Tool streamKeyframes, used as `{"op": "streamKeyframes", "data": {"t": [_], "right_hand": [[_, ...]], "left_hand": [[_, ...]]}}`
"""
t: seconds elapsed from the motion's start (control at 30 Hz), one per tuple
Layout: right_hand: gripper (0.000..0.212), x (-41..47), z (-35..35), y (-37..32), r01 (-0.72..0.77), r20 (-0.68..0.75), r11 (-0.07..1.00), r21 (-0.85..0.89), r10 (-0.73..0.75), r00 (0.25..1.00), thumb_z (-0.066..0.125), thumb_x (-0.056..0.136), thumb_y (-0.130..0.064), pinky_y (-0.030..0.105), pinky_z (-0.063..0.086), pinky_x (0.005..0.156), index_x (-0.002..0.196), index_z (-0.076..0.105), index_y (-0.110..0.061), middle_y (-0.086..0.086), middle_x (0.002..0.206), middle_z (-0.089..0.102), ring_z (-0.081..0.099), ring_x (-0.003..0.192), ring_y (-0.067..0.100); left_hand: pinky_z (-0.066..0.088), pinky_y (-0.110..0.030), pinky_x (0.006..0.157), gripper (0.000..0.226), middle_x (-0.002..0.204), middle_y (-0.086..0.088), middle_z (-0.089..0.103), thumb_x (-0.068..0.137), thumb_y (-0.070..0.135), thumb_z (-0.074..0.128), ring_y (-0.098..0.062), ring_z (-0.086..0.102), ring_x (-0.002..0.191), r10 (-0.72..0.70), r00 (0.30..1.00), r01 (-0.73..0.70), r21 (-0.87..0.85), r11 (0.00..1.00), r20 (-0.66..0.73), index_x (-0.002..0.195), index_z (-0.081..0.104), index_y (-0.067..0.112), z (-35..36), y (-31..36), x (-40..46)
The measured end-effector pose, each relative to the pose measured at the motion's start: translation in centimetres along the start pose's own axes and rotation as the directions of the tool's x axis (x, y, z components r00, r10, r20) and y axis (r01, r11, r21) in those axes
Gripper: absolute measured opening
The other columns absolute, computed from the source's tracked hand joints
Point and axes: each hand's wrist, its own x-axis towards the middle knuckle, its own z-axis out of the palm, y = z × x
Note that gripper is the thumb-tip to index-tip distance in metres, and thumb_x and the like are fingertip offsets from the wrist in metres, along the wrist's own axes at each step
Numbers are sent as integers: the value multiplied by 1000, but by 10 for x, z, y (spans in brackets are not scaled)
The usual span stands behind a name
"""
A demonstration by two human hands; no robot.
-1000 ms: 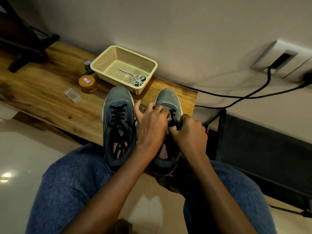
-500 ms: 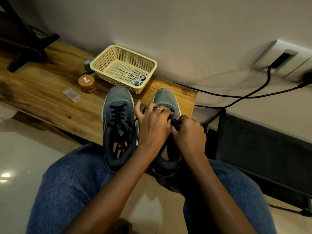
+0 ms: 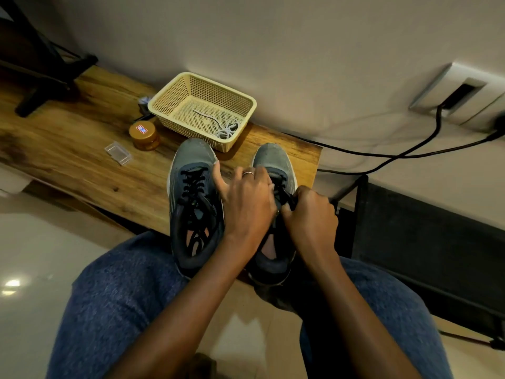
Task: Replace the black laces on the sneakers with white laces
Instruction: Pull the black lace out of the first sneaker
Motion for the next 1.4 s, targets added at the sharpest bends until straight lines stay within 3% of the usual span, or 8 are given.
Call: {"op": "streamKeyframes", "data": {"t": [0.2,0.27,0.5,0.63,0.77,1.0,1.2,1.4], "right_hand": [[18,0,0,0,30,-2,1000,-3,-30,1000,55,91,-27,35,45,64,92,57,-8,13,91,64,62,86,34],[19,-1,-1,0,34,-4,999,-4,-34,999,55,91,-27,35,46,65,92,57,-9,13,91,64,62,86,34],[16,-1,-4,1,10,-1,1000,20,-10,1000,57,88,-23,38,50,68,91,57,-6,14,90,64,61,86,35],[16,-1,-4,0,7,10,1000,9,-7,1000,56,89,-22,37,49,69,93,58,-6,14,92,64,61,88,35],[20,0,-4,0,19,13,1000,5,-19,1000,54,92,-27,36,46,66,95,57,-7,14,93,65,62,88,35],[18,1,-3,1,16,18,1000,-10,-15,1000,55,91,-26,35,44,66,93,57,-8,14,93,64,61,88,35],[19,0,-1,-1,14,10,1000,1,-14,1000,57,90,-27,34,44,63,92,57,-9,12,91,64,61,85,34],[16,0,-4,-2,2,11,999,38,-3,1000,56,89,-22,31,39,63,94,58,-7,13,92,64,61,87,33]], "left_hand": [[-3,-49,112,28,108,4,68,84,36,65,-18,52,116,163,983,-163,-1,987,86,108,66,23,1,-1,1],[-2,-50,113,22,102,5,70,85,35,66,-17,54,113,176,981,-176,-5,984,80,102,69,22,1,-1,2],[5,-51,115,6,79,1,69,84,19,66,-20,65,89,49,991,-62,-110,992,-121,89,64,15,-1,-6,4],[8,-56,114,11,87,2,69,88,22,60,-21,61,100,16,997,-24,-118,993,-69,97,62,16,-6,-11,8],[5,-52,111,33,102,3,71,85,31,61,-21,53,117,187,981,-179,-118,977,57,117,61,25,0,-5,4],[8,-47,109,17,89,9,71,77,35,75,-15,59,105,247,969,-245,-76,967,25,91,73,25,4,-5,4],[9,-50,109,8,83,4,69,83,27,70,-19,61,99,181,984,-180,-89,980,4,84,69,19,7,-4,1],[17,-51,113,5,80,2,65,87,18,65,-19,63,86,-22,994,-2,-215,977,-109,89,61,16,0,-3,-2]]}}
